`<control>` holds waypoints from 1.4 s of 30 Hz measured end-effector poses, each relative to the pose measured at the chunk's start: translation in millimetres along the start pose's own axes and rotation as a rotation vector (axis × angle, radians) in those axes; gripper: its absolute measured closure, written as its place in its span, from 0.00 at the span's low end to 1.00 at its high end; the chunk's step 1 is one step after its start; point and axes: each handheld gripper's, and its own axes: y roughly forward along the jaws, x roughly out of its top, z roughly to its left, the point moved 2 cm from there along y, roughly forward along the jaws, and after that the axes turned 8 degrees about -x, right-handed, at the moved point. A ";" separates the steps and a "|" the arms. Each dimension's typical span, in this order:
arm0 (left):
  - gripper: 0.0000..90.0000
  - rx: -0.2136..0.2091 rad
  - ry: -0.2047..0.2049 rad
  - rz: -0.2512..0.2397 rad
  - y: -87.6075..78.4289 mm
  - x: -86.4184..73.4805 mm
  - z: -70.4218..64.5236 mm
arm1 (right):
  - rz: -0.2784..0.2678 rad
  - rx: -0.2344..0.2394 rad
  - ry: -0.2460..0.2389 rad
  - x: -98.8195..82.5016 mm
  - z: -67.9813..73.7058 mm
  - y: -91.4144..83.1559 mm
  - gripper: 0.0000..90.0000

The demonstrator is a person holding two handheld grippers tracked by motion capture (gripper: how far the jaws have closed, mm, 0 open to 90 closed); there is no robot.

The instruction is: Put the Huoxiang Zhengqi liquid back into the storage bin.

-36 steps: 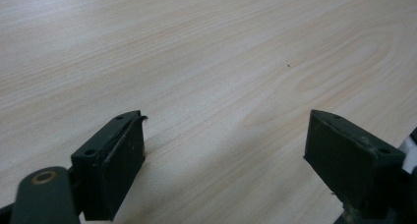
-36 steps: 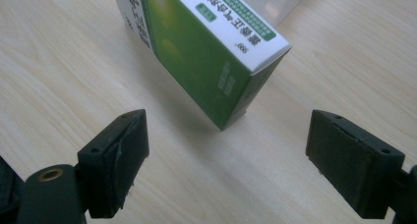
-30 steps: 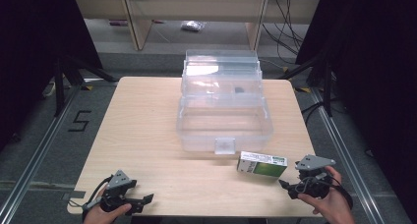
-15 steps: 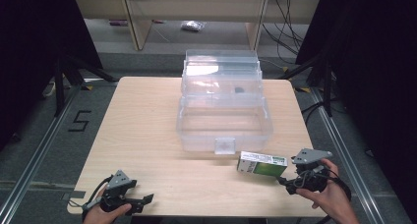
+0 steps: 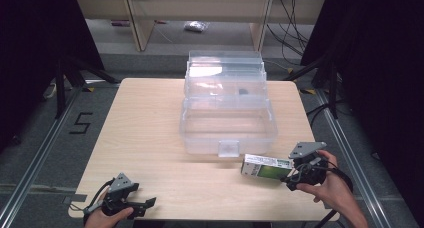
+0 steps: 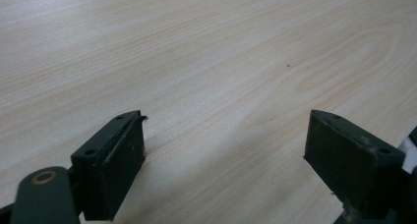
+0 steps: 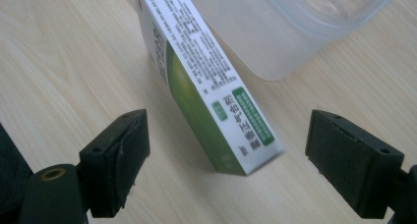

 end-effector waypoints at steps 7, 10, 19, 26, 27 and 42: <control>0.16 -0.010 -0.003 -0.015 0.6 0.1 -0.8 | 0.016 -0.015 -0.059 15.3 3.4 11.3 0.20; 0.16 -0.002 -0.001 -0.005 0.2 -0.1 0.1 | 0.028 0.003 -0.100 20.9 2.2 16.1 0.20; 0.16 0.002 0.010 0.000 0.0 0.1 1.2 | 0.093 0.047 -0.141 33.3 5.8 35.2 0.23; 0.16 -0.008 0.015 0.003 -0.8 0.1 0.9 | 0.133 0.079 -0.177 37.7 6.6 45.5 0.28; 0.16 0.002 0.013 -0.001 -0.1 0.1 1.3 | 0.141 0.088 -0.181 38.3 6.6 47.2 0.29; 0.16 -0.002 0.003 -0.004 0.1 0.1 0.5 | 0.229 0.188 -0.236 44.1 2.4 66.5 0.49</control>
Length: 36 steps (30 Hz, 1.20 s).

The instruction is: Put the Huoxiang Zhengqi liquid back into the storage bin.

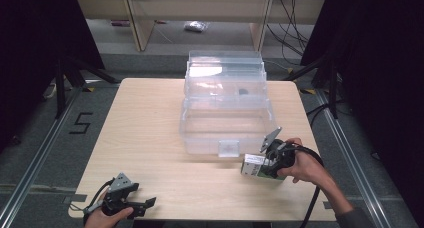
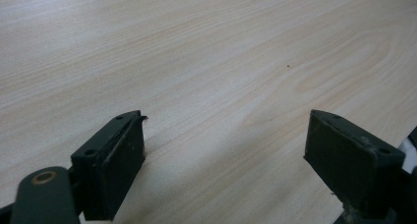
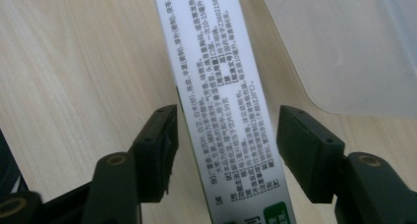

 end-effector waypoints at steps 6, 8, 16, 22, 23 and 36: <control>0.16 -0.010 -0.008 -0.012 0.4 -0.1 -1.4 | 0.054 0.040 -0.055 2.0 -1.2 6.8 0.58; 0.16 -0.009 0.001 0.003 -0.3 -0.2 -0.4 | 0.063 0.036 -0.068 1.6 -1.8 8.7 0.61; 0.16 -0.010 -0.006 -0.005 0.5 0.0 -1.6 | 0.126 0.028 -0.122 5.5 -0.6 8.2 0.67; 0.16 -0.011 -0.010 -0.009 0.7 -0.2 -1.4 | 0.173 0.039 -0.172 12.3 0.1 7.6 0.71; 0.16 -0.005 -0.001 0.003 -0.2 -0.3 -0.2 | 0.180 0.041 -0.197 14.1 -0.8 7.3 0.72; 0.16 -0.007 0.009 0.019 -1.2 -0.3 0.6 | 0.107 0.067 -0.209 30.8 0.1 -22.5 0.72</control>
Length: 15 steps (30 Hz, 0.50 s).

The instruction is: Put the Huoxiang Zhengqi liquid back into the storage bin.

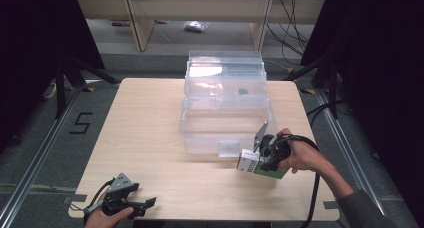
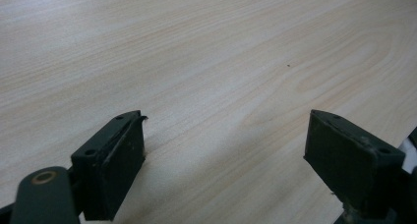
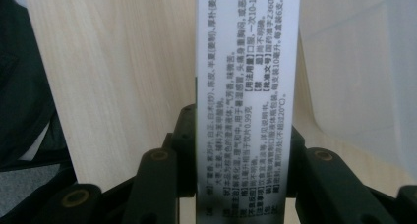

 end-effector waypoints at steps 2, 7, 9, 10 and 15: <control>0.16 0.004 0.005 -0.004 0.3 0.1 0.5 | -0.014 0.004 -0.020 3.5 -1.1 -8.4 0.72; 0.16 -0.001 0.001 -0.006 1.1 0.1 -0.2 | -0.039 -0.003 -0.048 10.8 -6.4 -26.8 0.72; 0.16 -0.002 0.001 -0.003 0.9 0.1 0.0 | -0.052 0.004 -0.053 15.0 -9.9 -33.2 0.72; 0.16 0.005 -0.004 0.002 0.3 0.2 -0.6 | -0.045 -0.004 -0.044 16.9 -10.3 -36.9 0.72; 0.16 -0.002 0.007 0.006 0.8 0.5 0.1 | -0.078 -0.004 -0.093 32.3 -16.0 -56.7 0.72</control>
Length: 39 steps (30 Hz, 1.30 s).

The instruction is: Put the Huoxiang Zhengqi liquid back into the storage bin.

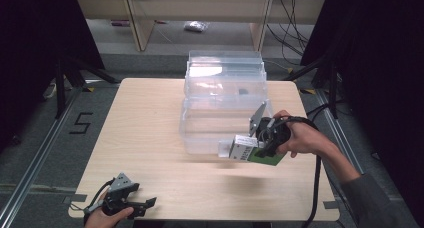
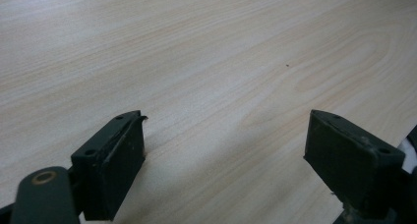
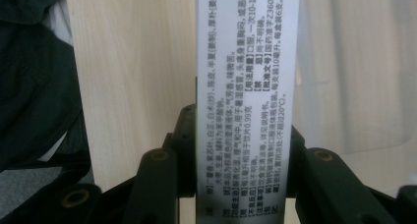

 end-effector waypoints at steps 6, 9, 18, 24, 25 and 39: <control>0.16 0.000 -0.007 0.000 -0.5 -0.3 -0.1 | -0.004 -0.043 -0.015 17.6 -15.7 -20.0 0.72; 0.16 -0.004 0.005 0.005 -0.3 -0.1 0.2 | -0.004 -0.054 -0.036 25.3 -26.5 -25.0 0.72; 0.16 -0.006 -0.001 0.006 -0.4 -0.4 -0.4 | 0.006 -0.058 -0.058 34.2 -56.4 -14.1 0.72; 0.16 -0.008 0.001 0.007 0.4 -0.2 0.0 | 0.005 -0.058 -0.037 29.2 -79.8 2.7 0.72; 0.16 -0.007 0.007 0.012 -0.4 -0.3 0.7 | 0.011 -0.058 -0.035 28.1 -82.6 5.1 0.72; 0.16 -0.005 0.002 0.005 -1.7 -0.6 0.9 | 0.054 -0.036 -0.042 18.8 -103.8 48.4 0.72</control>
